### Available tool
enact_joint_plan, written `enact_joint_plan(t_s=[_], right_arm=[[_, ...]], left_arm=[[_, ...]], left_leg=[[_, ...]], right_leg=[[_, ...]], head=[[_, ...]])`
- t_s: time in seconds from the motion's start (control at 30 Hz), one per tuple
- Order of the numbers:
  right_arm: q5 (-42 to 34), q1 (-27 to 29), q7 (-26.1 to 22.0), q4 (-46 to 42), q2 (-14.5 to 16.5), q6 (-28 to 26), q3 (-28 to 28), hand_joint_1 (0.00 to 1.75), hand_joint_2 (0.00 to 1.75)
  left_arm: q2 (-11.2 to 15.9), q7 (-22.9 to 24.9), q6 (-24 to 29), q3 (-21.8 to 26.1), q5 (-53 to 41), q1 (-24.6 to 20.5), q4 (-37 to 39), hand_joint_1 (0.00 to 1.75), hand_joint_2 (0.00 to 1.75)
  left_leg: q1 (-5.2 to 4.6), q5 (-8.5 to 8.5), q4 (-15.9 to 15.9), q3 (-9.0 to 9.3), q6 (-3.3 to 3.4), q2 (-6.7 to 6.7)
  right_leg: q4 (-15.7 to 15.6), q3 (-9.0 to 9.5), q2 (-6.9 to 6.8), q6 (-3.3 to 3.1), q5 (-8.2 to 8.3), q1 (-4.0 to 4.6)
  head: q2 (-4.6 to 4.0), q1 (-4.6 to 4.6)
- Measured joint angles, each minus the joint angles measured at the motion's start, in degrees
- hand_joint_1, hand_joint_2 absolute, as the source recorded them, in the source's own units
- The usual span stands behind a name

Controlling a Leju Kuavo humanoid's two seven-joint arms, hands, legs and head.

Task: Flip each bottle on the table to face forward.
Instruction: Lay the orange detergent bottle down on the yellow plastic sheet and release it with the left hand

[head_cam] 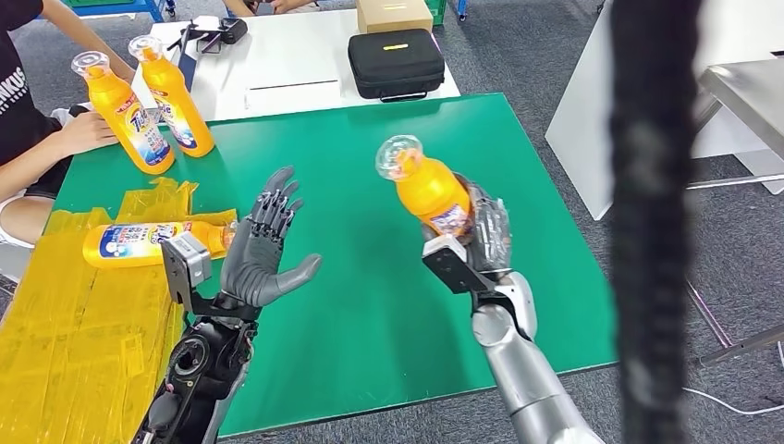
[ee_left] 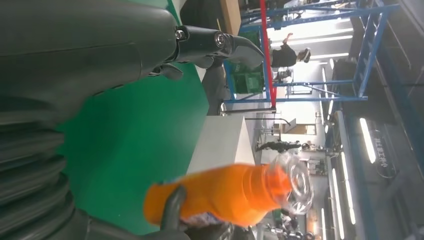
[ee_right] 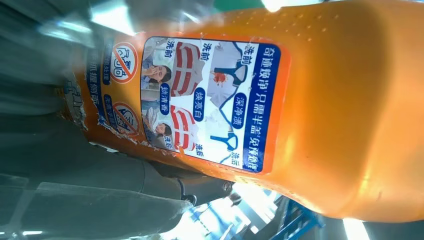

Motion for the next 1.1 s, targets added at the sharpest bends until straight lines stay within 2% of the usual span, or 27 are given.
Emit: enact_joint_plan(t_s=[0.53, 1.1], right_arm=[[-2.90, -3.69, -0.98, 5.58, 4.83, 4.59, 8.95, 1.75, 1.75], [-4.30, -5.79, -1.69, 9.09, 6.99, 6.55, 13.15, 1.75, 1.75]], left_arm=[[-0.48, 0.41, 0.50, -1.67, -0.36, -2.54, 2.89, 0.00, 1.75], [-0.84, -0.75, 2.97, -3.12, -3.36, -3.28, 2.98, 0.00, 1.75]], left_leg=[[0.00, 0.00, 0.00, -0.07, 0.00, -0.01], [0.00, 0.00, 0.00, -0.09, 0.00, -0.02]], right_leg=[[0.00, -0.08, 0.00, 0.00, 0.00, 0.00], [0.00, -0.09, -0.01, 0.00, 0.00, 0.00]], head=[[0.00, 0.00], [0.00, 0.01]])
